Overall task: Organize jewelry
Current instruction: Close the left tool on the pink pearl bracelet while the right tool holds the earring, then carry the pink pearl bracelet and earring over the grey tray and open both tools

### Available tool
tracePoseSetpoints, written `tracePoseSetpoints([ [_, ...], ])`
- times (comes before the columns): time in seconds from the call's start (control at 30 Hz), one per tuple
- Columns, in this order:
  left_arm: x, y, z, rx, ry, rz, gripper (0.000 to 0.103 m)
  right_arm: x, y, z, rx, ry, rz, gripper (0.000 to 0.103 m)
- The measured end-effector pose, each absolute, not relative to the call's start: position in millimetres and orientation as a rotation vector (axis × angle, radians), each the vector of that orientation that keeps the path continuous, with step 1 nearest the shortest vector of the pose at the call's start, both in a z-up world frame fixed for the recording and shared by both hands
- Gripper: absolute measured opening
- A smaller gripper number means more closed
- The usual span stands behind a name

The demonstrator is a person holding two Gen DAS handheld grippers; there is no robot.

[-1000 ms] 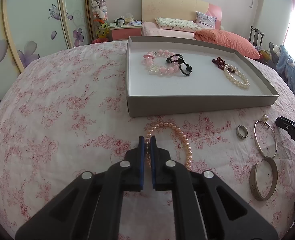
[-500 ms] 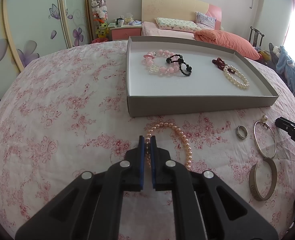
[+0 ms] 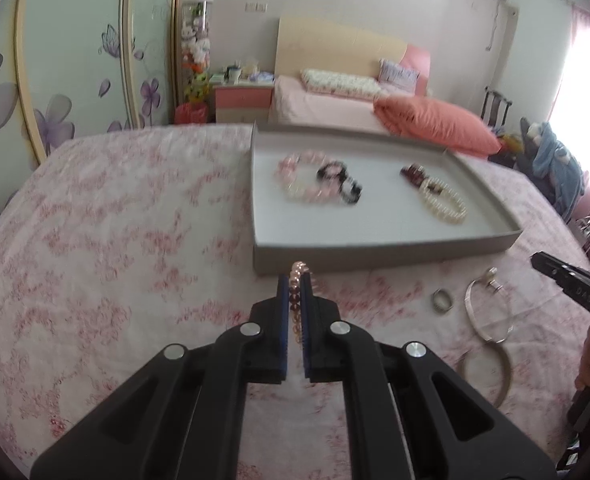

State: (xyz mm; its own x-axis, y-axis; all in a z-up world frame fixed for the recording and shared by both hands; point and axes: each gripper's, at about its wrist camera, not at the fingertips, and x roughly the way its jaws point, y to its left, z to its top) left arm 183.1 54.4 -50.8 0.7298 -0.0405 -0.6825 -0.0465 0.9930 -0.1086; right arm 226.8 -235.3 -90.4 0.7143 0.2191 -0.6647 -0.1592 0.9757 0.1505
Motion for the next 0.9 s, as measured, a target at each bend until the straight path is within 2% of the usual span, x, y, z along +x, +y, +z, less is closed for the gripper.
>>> tracePoseSetpoints([
  [0.57, 170, 29, 15, -0.145, 0.562, -0.061, 0.007, 205, -207, -31, 0.023, 0.488, 0.261, 0.016],
  [0.9, 169, 11, 30, -0.114, 0.489, -0.060, 0.007, 204, -192, -18, 0.004, 0.411, 0.275, 0.016],
])
